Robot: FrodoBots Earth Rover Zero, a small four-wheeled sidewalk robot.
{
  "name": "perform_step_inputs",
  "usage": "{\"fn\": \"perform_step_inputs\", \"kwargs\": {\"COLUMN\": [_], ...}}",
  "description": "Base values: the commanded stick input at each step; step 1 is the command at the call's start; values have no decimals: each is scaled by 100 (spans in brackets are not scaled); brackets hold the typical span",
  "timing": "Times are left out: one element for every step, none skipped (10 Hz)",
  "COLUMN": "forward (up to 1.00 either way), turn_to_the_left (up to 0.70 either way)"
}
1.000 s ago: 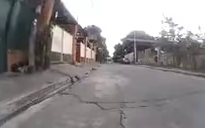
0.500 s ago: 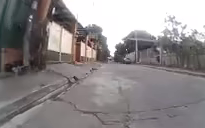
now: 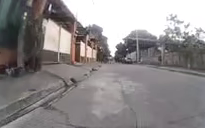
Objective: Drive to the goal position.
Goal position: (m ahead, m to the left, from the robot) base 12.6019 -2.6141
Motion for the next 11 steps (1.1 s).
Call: {"fn": "perform_step_inputs", "kwargs": {"forward": [70, 70, 70, 70, 70, 70, 70, 70, 70, 70, 70], "turn_to_the_left": [0, 0, 0, 0, 0, 0, 0, 0, 0, 0, 0]}}
